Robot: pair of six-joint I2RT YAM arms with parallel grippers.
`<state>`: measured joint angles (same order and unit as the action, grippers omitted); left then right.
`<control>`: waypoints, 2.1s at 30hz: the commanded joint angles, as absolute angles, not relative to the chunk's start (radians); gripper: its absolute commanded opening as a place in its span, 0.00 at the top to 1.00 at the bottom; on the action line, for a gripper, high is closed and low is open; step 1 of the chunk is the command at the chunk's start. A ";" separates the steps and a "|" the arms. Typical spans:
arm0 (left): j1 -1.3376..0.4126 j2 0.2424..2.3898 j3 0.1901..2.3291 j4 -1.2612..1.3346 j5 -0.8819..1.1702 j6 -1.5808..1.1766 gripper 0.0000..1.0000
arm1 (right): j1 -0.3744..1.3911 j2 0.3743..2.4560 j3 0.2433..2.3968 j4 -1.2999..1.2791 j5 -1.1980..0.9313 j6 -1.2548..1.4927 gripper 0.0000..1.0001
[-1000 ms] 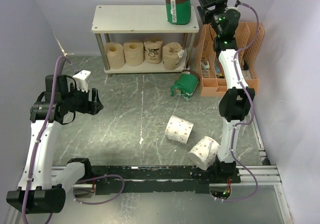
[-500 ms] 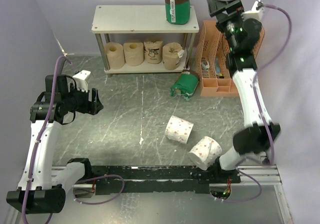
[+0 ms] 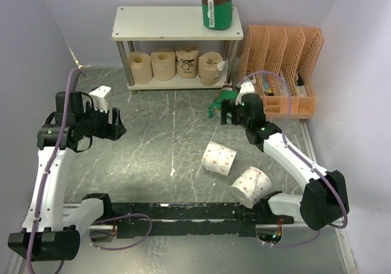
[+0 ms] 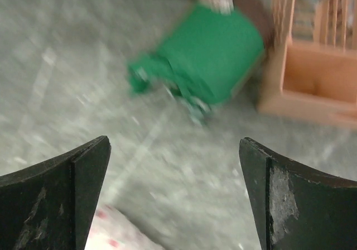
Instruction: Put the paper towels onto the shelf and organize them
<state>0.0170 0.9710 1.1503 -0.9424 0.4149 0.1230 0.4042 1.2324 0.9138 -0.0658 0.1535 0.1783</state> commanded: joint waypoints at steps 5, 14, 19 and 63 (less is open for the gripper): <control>0.027 0.973 1.145 -0.921 0.433 0.124 0.20 | 0.402 1.336 0.868 -0.046 0.232 -0.045 0.04; 0.026 0.958 1.144 -0.920 0.431 0.123 0.20 | 0.402 1.541 0.944 -0.001 0.272 -0.100 0.06; 0.027 0.955 1.144 -0.920 0.433 0.123 0.20 | 0.402 1.641 1.029 0.004 0.310 -0.133 0.11; 0.026 0.977 1.143 -0.918 0.413 0.116 0.20 | 0.388 1.449 1.023 0.086 -0.232 0.398 1.00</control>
<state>0.0170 0.9695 1.1496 -0.9390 0.4103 0.1165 0.3878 1.5723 1.0557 -0.0731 0.0933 0.1081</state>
